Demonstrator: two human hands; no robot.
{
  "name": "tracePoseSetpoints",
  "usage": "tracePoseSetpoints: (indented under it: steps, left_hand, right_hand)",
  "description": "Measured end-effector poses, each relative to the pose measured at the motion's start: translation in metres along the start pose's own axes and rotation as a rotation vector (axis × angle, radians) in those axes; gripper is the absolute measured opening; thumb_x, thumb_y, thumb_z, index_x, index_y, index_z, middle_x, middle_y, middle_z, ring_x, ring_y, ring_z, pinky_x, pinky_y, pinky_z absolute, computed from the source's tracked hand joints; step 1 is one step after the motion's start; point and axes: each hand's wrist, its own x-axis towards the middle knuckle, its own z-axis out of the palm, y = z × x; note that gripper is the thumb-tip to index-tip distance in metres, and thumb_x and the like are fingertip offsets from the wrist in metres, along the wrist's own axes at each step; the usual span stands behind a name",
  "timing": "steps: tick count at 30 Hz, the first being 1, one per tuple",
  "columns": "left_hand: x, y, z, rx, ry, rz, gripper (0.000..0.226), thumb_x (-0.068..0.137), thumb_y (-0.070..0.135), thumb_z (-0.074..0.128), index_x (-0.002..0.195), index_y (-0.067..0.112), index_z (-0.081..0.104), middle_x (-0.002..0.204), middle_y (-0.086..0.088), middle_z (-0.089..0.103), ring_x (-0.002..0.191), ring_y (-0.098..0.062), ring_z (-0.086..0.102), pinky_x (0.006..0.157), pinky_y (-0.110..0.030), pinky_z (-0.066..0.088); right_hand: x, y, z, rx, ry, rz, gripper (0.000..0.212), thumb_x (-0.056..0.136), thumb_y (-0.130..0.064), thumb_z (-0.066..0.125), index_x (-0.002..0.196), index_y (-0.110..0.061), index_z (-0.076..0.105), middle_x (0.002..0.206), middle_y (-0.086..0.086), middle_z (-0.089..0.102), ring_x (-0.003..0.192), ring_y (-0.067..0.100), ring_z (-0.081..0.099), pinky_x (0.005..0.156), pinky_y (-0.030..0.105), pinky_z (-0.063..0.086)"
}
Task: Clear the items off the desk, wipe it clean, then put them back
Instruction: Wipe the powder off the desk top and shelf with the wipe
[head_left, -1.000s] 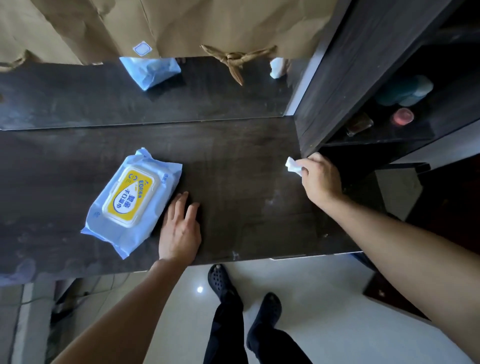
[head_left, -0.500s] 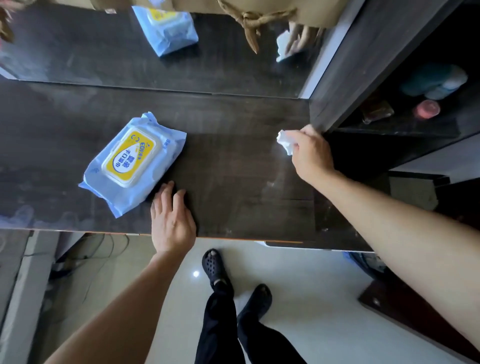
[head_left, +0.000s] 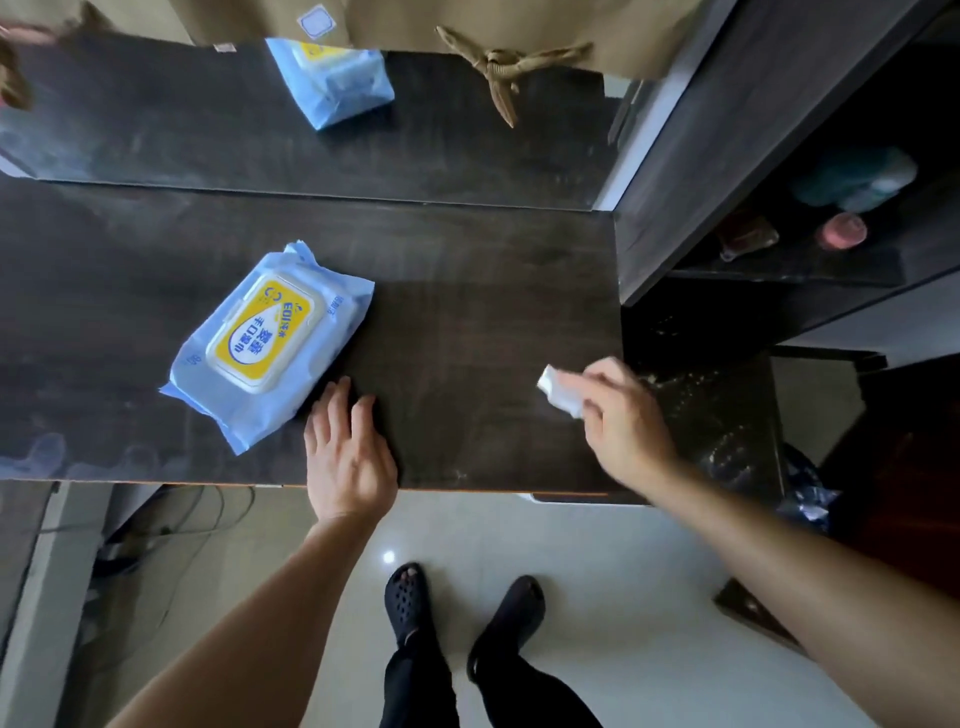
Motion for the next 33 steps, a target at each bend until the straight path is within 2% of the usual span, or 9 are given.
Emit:
tracePoseSetpoints:
  steps: [3,10,17,20,23,26,29,31,33]
  left_hand:
    - [0.0,-0.002,0.002,-0.005,0.008,0.008,0.039,0.078,0.012,0.039,0.112,0.003,0.054,0.137,-0.024,0.046,0.122,-0.043,0.042,0.101,-0.051,0.035]
    - [0.002,-0.008,-0.004,-0.033,-0.077,0.057,0.039,0.079,0.013,0.037,0.111,0.001,0.057,0.136,-0.027,0.047,0.122,-0.044,0.043,0.1,-0.054,0.036]
    - [0.004,-0.059,-0.026,0.004,-0.179,0.315,0.047,0.085,0.013,0.035,0.126,0.004,0.057,0.138,-0.025,0.047,0.126,-0.039,0.044,0.1,-0.05,0.043]
    - [0.001,-0.072,-0.032,0.002,-0.152,0.349,0.048,0.079,-0.001,0.047,0.126,0.001,0.057,0.136,-0.026,0.047,0.125,-0.04,0.043,0.098,-0.051,0.043]
    - [0.002,-0.074,-0.039,-0.022,-0.201,0.355,0.056,0.071,-0.014,0.062,0.125,0.0,0.058,0.136,-0.026,0.048,0.123,-0.042,0.048,0.097,-0.052,0.045]
    - [0.005,-0.068,-0.047,-0.018,-0.279,0.331,0.06,0.064,-0.016,0.066,0.122,-0.002,0.059,0.135,-0.028,0.048,0.121,-0.045,0.05,0.095,-0.054,0.046]
    - [0.004,-0.049,-0.05,0.031,-0.339,0.284,0.048,0.061,-0.009,0.067,0.108,-0.004,0.064,0.124,-0.031,0.053,0.11,-0.048,0.054,0.087,-0.054,0.051]
    - [0.0,-0.028,-0.052,0.044,-0.329,0.292,0.03,0.067,0.006,0.054,0.094,0.0,0.065,0.111,-0.026,0.058,0.096,-0.045,0.057,0.077,-0.049,0.053]
    - [-0.008,0.002,-0.05,0.017,-0.327,0.349,0.036,0.069,0.019,0.037,0.089,0.005,0.065,0.1,-0.019,0.06,0.088,-0.04,0.057,0.073,-0.042,0.052]
  right_hand:
    - [0.053,0.002,0.01,-0.106,0.068,0.209,0.051,0.074,0.008,0.047,0.11,-0.022,0.068,0.095,0.011,0.05,0.089,0.032,0.052,0.076,0.034,0.044]
    - [-0.081,-0.074,0.06,0.017,-0.154,-0.096,0.046,0.082,-0.002,0.04,0.114,-0.025,0.063,0.09,0.002,0.048,0.083,0.022,0.047,0.065,0.032,0.043]
    - [-0.041,-0.044,0.044,-0.078,0.236,0.515,0.049,0.076,0.011,0.052,0.116,-0.014,0.065,0.097,0.015,0.052,0.094,0.036,0.053,0.079,0.037,0.045]
    - [-0.042,-0.097,0.078,-0.043,0.172,0.349,0.052,0.07,0.01,0.051,0.107,-0.022,0.067,0.088,0.009,0.048,0.084,0.031,0.048,0.068,0.034,0.045]
    - [-0.069,-0.14,0.101,0.013,0.015,0.146,0.049,0.077,-0.014,0.032,0.113,-0.023,0.064,0.089,0.006,0.049,0.085,0.025,0.046,0.067,0.031,0.042]
    - [-0.106,-0.138,0.098,-0.055,-0.197,0.102,0.053,0.073,-0.004,0.038,0.116,-0.027,0.059,0.097,0.003,0.047,0.096,0.024,0.048,0.062,0.028,0.036]
    - [-0.145,-0.107,0.079,-0.053,-0.187,0.233,0.056,0.075,0.003,0.05,0.118,-0.03,0.06,0.097,0.0,0.049,0.096,0.02,0.05,0.064,0.028,0.041]
    - [-0.165,-0.082,0.057,-0.038,-0.093,0.37,0.049,0.078,0.002,0.053,0.114,-0.028,0.065,0.094,-0.001,0.051,0.092,0.02,0.053,0.069,0.031,0.048]
    - [-0.179,-0.055,0.032,-0.046,0.004,0.491,0.044,0.078,0.003,0.055,0.109,-0.026,0.067,0.091,0.0,0.052,0.089,0.023,0.056,0.072,0.032,0.049]
